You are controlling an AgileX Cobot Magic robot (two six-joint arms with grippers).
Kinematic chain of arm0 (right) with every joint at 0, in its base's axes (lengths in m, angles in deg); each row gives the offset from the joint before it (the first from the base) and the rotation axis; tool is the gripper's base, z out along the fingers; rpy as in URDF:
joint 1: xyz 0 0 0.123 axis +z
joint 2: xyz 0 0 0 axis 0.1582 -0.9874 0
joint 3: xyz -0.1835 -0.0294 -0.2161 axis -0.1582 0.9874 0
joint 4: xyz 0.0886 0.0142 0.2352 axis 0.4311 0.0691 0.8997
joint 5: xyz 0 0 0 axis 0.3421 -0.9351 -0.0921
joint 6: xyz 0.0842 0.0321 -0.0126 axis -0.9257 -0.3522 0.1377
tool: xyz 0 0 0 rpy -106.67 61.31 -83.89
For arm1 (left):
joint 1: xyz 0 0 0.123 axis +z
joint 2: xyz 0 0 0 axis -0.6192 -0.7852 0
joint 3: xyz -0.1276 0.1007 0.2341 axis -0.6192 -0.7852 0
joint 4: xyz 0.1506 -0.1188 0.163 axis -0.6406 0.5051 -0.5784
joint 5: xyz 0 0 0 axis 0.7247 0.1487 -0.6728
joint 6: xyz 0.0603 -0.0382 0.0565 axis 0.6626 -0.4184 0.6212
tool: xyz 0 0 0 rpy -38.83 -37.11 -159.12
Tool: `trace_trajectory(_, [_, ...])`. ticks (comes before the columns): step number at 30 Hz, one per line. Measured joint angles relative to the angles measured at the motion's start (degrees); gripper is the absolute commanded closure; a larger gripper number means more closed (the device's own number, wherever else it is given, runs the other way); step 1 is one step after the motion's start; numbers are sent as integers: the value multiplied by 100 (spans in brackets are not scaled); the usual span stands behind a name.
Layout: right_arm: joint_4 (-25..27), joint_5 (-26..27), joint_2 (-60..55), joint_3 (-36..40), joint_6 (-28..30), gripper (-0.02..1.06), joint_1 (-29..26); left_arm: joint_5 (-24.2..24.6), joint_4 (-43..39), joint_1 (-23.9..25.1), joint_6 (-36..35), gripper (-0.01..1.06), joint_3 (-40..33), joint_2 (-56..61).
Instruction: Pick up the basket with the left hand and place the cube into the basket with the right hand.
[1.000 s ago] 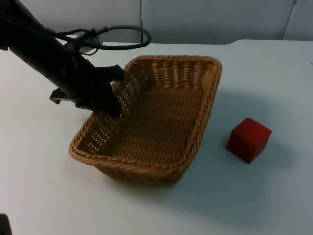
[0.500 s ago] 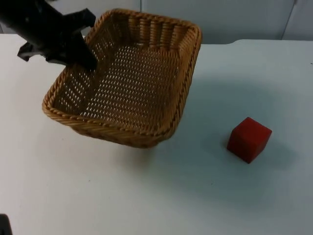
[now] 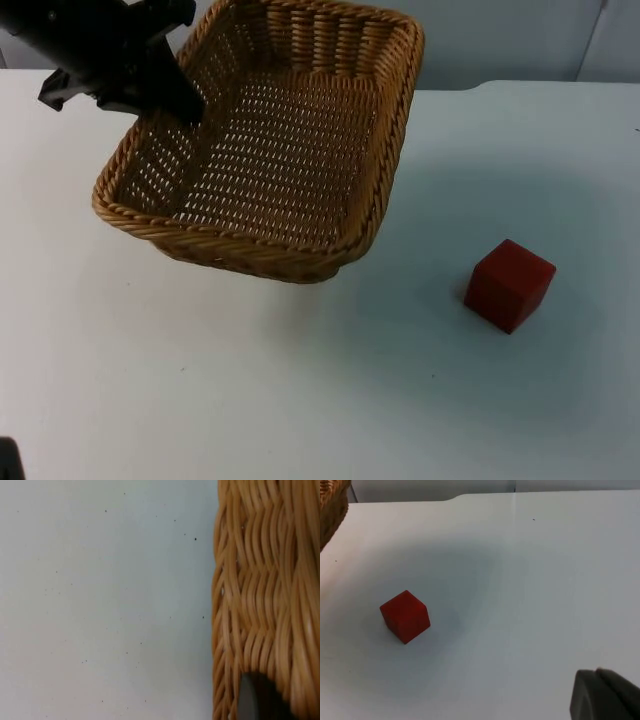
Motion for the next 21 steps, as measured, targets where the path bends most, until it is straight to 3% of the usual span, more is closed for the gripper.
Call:
trace_trajectory(11, [-14,0,0,0,-14,105,0,0,0,0,0,105,0,0])
trace_trajectory(14, [-208,0,0,0,-300,105,0,0,0,0,0,105,0,0])
trace_trajectory(18, [-1430,0,-236,0,-1178,105,45,-33,0,0,0,105,0,0])
trace_trajectory(21, [-1822,123,-1155,-116,-1420,105,216,-58,0,0,0,105,0,0])
